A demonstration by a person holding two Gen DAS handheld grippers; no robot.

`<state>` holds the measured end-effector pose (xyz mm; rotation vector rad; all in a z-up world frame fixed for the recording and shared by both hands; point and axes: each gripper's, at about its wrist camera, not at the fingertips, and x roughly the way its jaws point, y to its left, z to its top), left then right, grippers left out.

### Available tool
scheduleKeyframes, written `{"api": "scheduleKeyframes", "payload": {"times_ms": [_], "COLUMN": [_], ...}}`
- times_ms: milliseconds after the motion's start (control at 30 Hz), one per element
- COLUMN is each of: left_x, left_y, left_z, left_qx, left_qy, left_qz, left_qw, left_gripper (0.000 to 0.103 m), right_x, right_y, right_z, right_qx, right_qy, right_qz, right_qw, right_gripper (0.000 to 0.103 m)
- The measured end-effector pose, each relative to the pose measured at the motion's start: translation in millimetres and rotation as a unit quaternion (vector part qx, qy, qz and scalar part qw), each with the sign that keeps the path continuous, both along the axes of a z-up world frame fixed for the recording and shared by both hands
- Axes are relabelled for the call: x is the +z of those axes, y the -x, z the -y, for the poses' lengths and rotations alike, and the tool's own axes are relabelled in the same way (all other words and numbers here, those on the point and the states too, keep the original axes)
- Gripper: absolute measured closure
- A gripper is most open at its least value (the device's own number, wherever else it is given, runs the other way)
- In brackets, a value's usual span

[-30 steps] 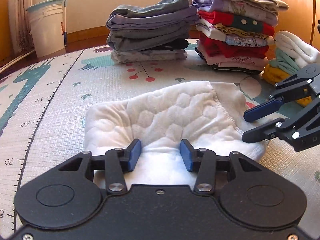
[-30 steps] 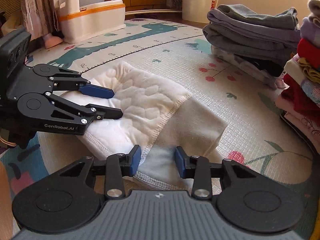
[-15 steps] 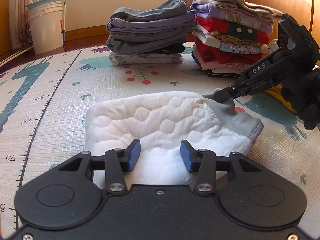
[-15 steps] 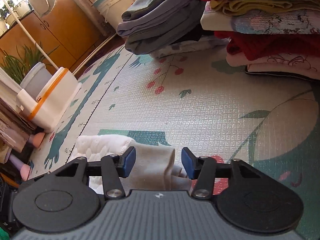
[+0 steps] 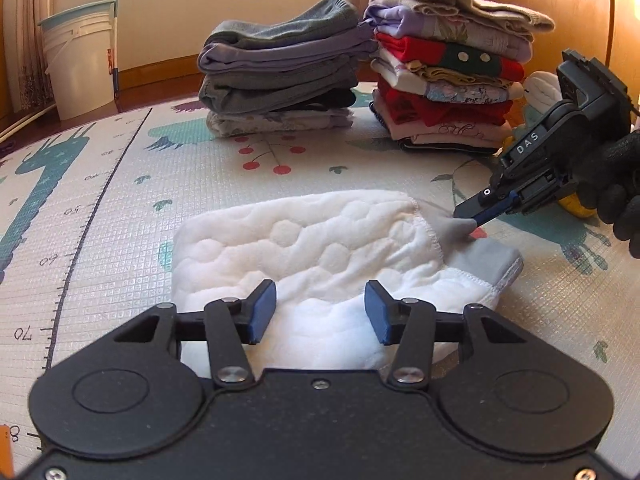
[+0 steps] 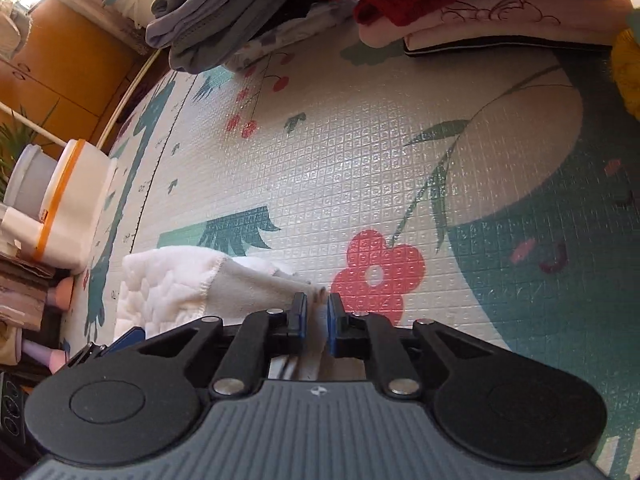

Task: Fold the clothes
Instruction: 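Grasp the grey cuff with the right gripper while the left gripper pinches the folded edge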

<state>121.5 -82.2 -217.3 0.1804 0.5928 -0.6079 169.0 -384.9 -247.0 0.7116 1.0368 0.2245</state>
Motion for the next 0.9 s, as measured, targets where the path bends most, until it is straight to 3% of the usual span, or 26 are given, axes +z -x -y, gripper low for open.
{"api": "scheduleKeyframes", "payload": {"times_ms": [100,200,300,433,500,567,800,900], "left_x": [8.3,6.0,5.3,2.9,1.6,0.3,3.1,-2.5], "left_y": [13.9,28.6,31.5,33.7,34.9,36.2,46.9,46.8], "left_z": [29.8,69.0,89.3,98.6,102.5,106.5,107.7,111.4], "left_qx": [-0.069,-0.139,-0.173,-0.185,-0.189,-0.194,-0.193,-0.194], "left_qy": [-0.008,-0.059,-0.067,-0.093,-0.107,-0.122,-0.149,-0.165], "left_qz": [0.015,0.04,0.041,0.053,0.059,0.066,0.112,0.118], "left_qw": [0.9975,0.9878,0.9818,0.977,0.9742,0.9712,0.9634,0.9598], "left_gripper": [0.051,0.051,0.051,0.055,0.066,0.094,0.098,0.098], "right_x": [3.4,-4.4,-16.8,-25.1,-26.2,-23.3,16.3,16.8], "right_y": [6.0,8.8,9.8,6.3,5.0,5.3,4.6,-4.5], "right_z": [13.2,27.6,31.2,17.5,14.8,16.6,11.8,4.9], "right_qx": [-0.019,-0.046,-0.057,-0.033,-0.032,-0.032,-0.003,0.003], "right_qy": [-0.019,-0.045,-0.08,-0.099,-0.106,-0.112,-0.102,-0.097], "right_qz": [0.005,-0.011,-0.036,-0.049,-0.042,-0.028,0.064,0.069], "right_qw": [1.0,0.998,0.995,0.993,0.993,0.993,0.993,0.993], "right_gripper": [0.087,0.086,0.086,0.086,0.086,0.095,0.099,0.099]}}
